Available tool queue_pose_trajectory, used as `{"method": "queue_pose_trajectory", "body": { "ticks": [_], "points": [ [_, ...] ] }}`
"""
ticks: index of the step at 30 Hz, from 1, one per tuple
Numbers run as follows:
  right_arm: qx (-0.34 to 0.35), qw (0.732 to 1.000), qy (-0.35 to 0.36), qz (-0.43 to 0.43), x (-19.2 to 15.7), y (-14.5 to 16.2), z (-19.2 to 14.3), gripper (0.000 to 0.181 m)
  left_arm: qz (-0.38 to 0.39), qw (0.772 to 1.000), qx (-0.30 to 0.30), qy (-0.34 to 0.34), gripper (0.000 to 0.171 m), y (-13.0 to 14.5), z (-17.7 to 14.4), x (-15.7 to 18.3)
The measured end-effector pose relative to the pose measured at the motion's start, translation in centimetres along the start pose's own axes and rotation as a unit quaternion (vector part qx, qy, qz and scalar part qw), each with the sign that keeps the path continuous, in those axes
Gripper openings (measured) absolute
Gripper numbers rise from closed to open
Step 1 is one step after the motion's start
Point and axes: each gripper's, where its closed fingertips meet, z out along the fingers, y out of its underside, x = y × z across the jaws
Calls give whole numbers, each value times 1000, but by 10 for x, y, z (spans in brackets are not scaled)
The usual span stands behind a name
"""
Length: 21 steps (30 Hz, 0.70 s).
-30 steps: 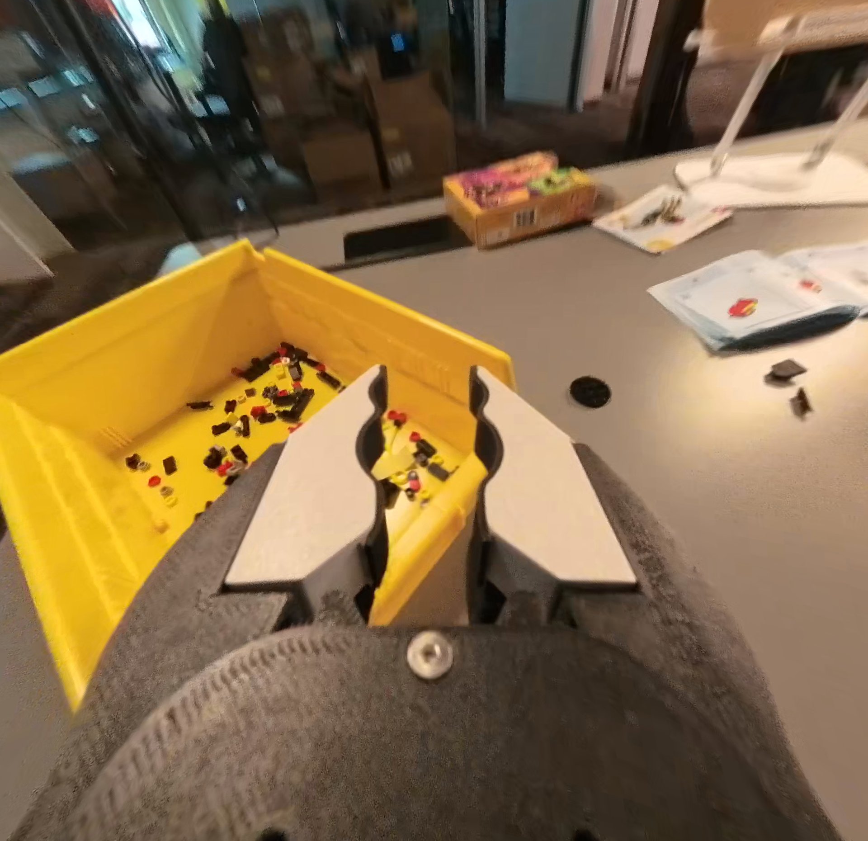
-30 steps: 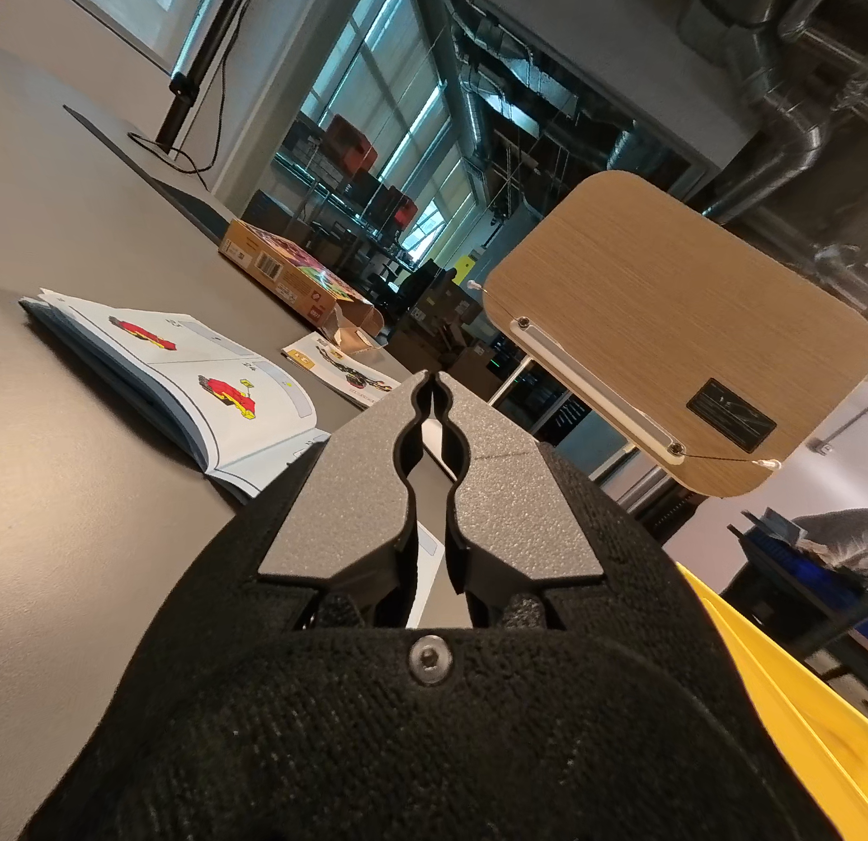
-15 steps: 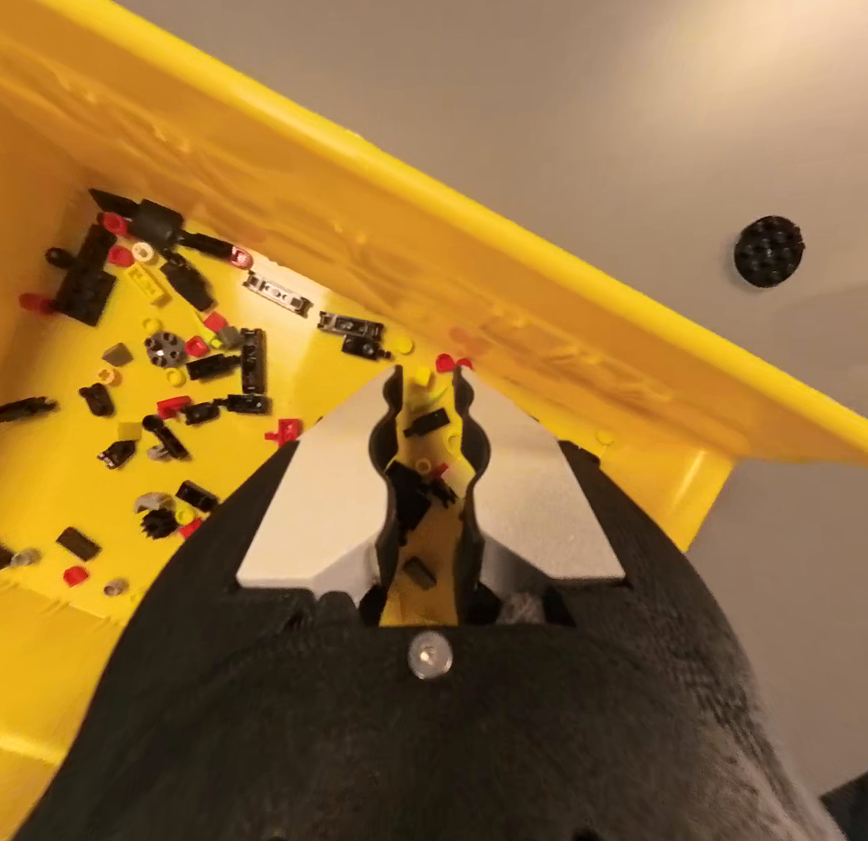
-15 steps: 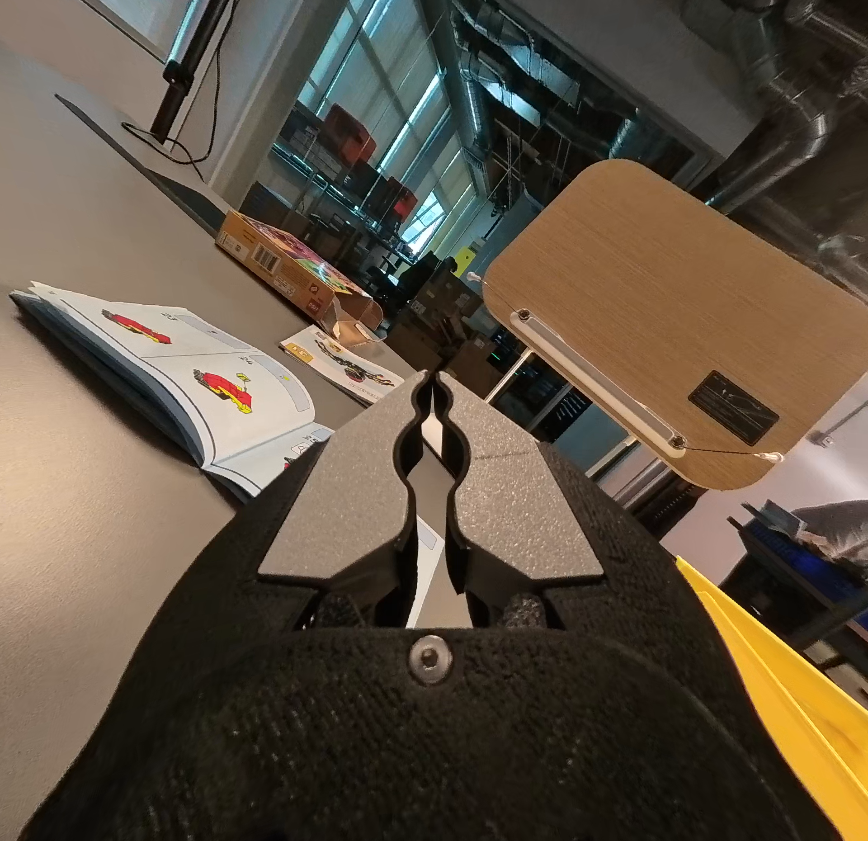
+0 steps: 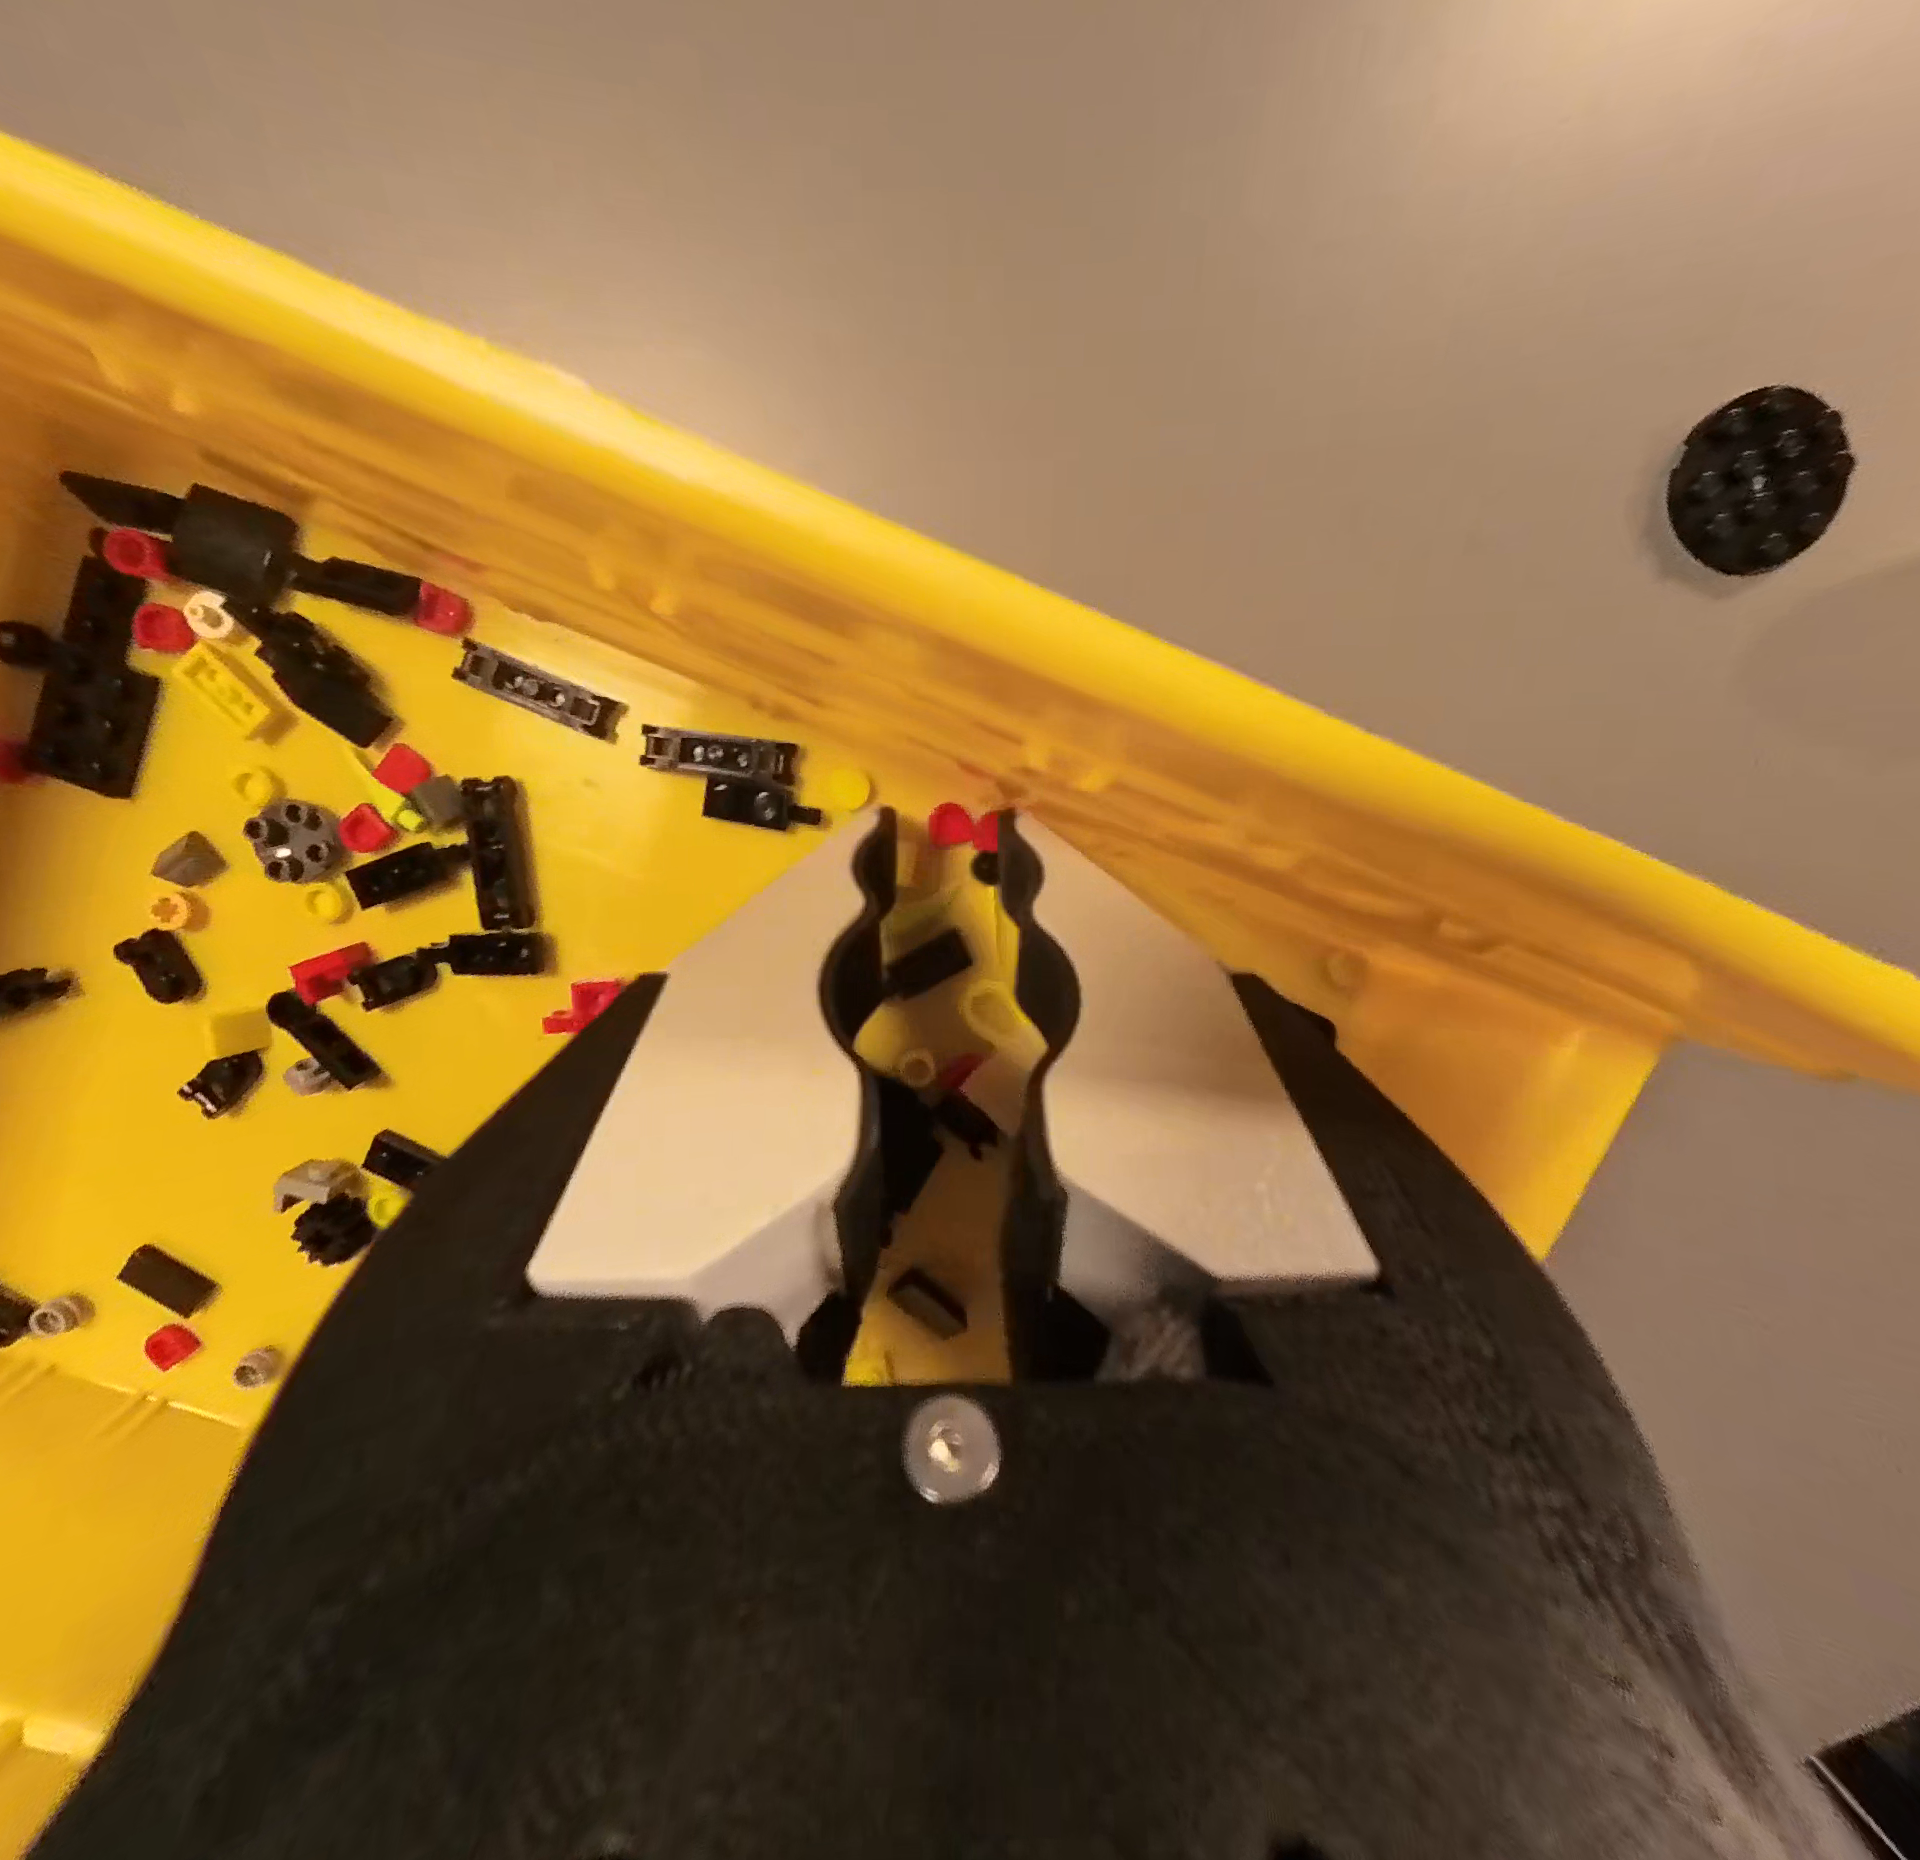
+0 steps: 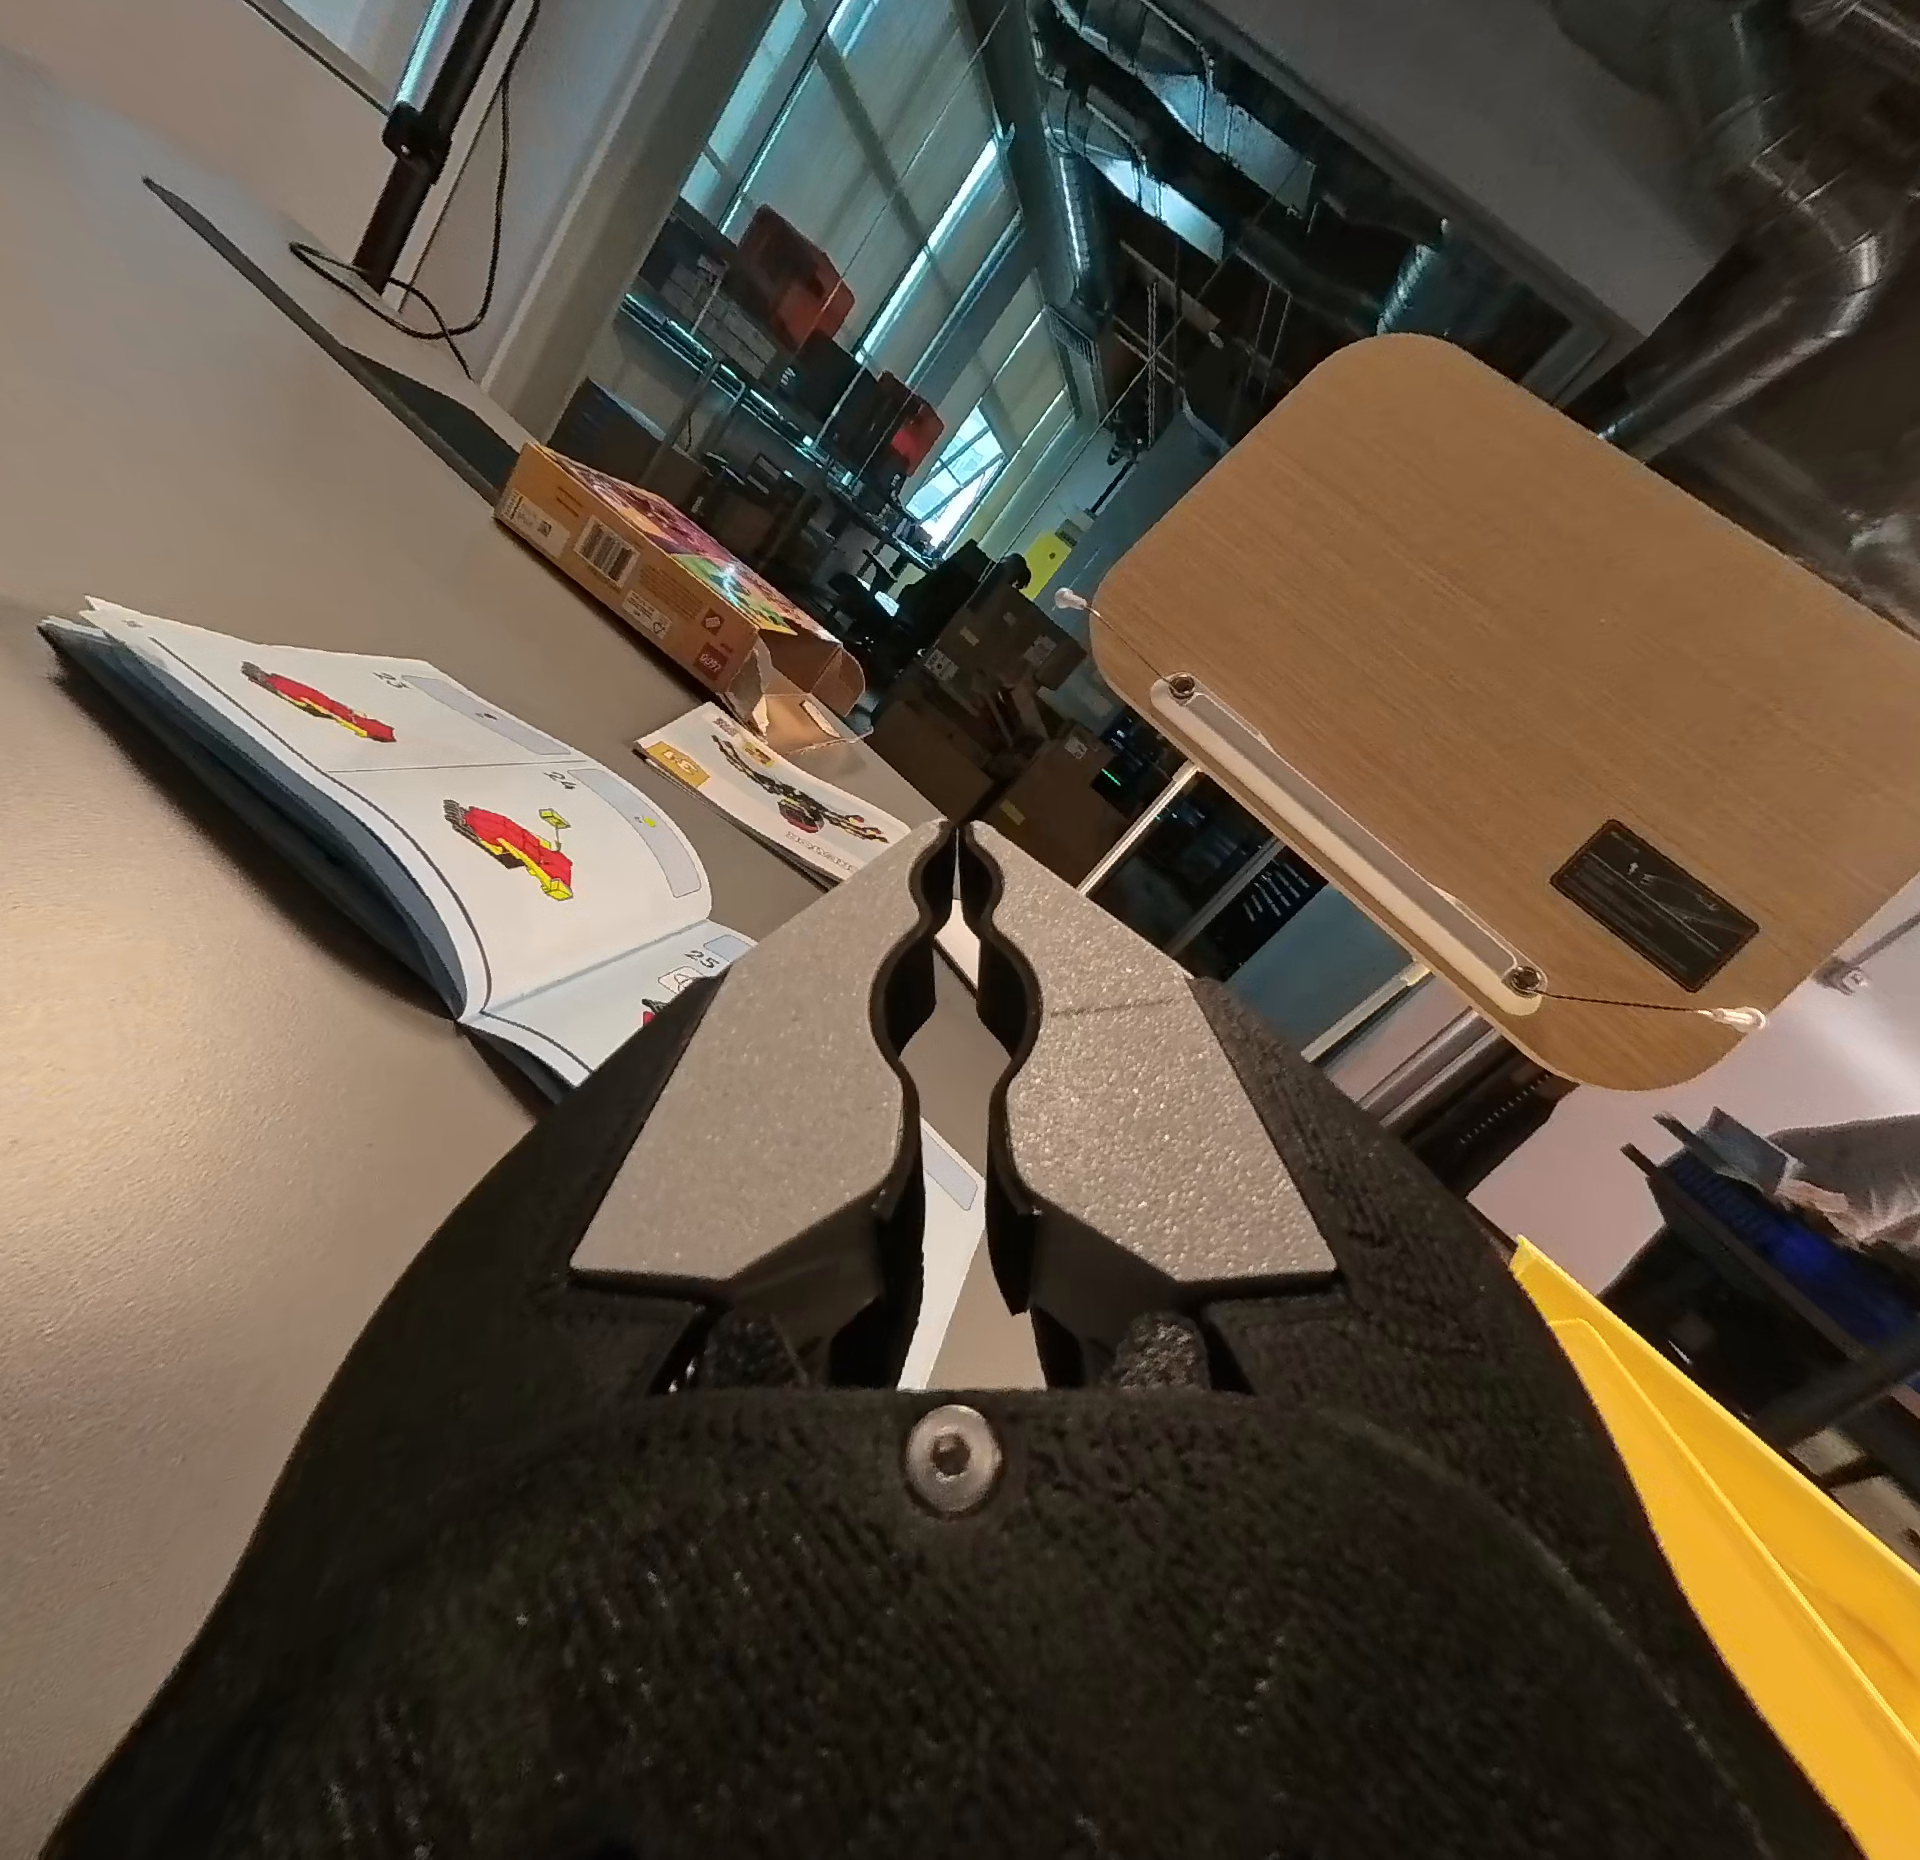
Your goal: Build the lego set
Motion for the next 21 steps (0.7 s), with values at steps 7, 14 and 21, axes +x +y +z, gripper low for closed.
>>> {"method": "queue_pose_trajectory", "body": {
  "ticks": [7,14,21],
  "points": [
    [-1,1000,-2,0,-1,1,0,0,-1,999,6,-33,19,-3,1,-13],
    [-2,1000,-2,1,-1,1,0,0,-23,999,1,-26,15,-4,3,-13],
    [-2,1000,-5,1,-2,1,0,0,-25,999,2,-30,8,-3,4,-16]
  ]
}}
